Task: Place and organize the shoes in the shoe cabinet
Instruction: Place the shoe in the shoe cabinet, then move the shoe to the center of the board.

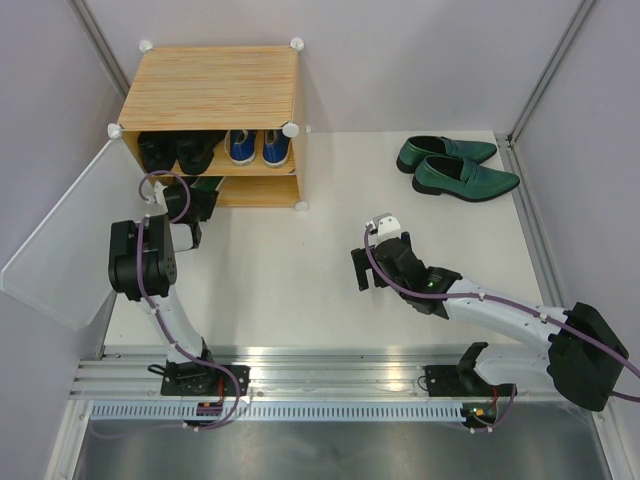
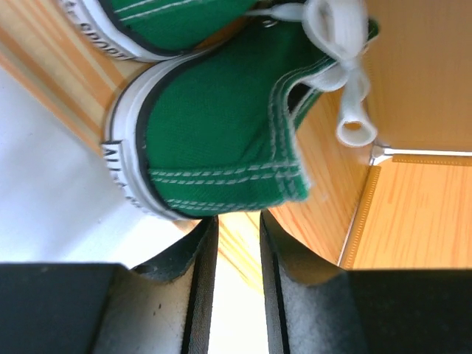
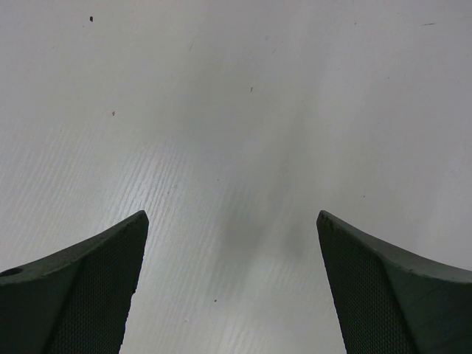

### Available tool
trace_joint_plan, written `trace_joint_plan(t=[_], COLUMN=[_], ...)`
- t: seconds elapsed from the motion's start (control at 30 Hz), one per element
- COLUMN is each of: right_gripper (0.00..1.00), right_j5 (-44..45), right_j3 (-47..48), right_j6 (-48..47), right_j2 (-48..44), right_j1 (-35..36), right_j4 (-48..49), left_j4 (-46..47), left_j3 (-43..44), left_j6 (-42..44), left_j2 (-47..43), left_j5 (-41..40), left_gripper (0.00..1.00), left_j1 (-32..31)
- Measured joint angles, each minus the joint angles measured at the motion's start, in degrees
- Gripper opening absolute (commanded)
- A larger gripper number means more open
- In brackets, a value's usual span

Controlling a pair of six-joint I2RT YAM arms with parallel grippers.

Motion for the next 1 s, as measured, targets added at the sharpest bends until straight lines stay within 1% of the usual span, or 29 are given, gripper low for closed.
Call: trace_joint_plan(t=[0.1,0.13,0.3,0.33,0.37,0.43,0.53,0.63,0.73,0.77,0.9,1.0], right_gripper=[0.98,0.98,0.98,0.98,0.98,0.98,0.98,0.98,0.98,0.98,0.98,0.98], right_j5=[0.00,0.00,-0.04,-0.04,-0.04,0.02,0.98,3.50,5.31,5.60,6.51,7.61], right_j3=[0.00,0.00,0.00,0.00,0.00,0.00,0.00,-0.02,-0.02,-0.02,0.00,0.92], right_j6=[-0.04,-0.04,-0.04,-0.07,-0.07,-0.04,0.15,0.96,2.60,3.23,5.92,8.11], right_j2=[0.00,0.00,0.00,0.00,-0.02,-0.26,-1.38,-3.61,-5.66,-6.23,-8.02,-8.68], right_j1=[0.00,0.00,0.00,0.00,0.00,0.00,0.00,-0.11,-1.60,-2.54,-6.21,-8.96], right_j4=[0.00,0.00,0.00,0.00,0.00,-0.02,-0.20,-0.39,-0.44,-0.57,-1.86,-3.82], left_j4=[2.56,3.98,9.33,10.80,12.15,13.66,13.14,7.48,-1.88,-4.63,-18.25,-26.14], left_j3=[0.00,0.00,-0.11,-0.37,-0.76,-2.38,-7.48,-12.94,-15.82,-15.91,-14.14,-12.33], left_j6=[-0.02,-0.02,-0.68,-1.07,-1.42,-2.23,-2.64,-2.64,-2.12,-1.51,3.34,7.41], left_j2=[0.26,0.46,1.11,1.11,1.09,0.52,-3.26,-11.69,-24.44,-28.37,-46.77,-56.87], left_j5=[1.79,2.97,11.02,12.50,13.92,16.11,17.73,17.81,16.09,15.52,12.70,12.66], left_gripper=[0.34,0.36,0.39,0.41,0.52,0.57,0.61,0.61,0.61,0.61,0.61,0.61], left_j1=[0.00,0.00,0.00,-0.04,-0.09,-0.26,-0.59,-1.60,-4.87,-6.43,-16.17,-18.47])
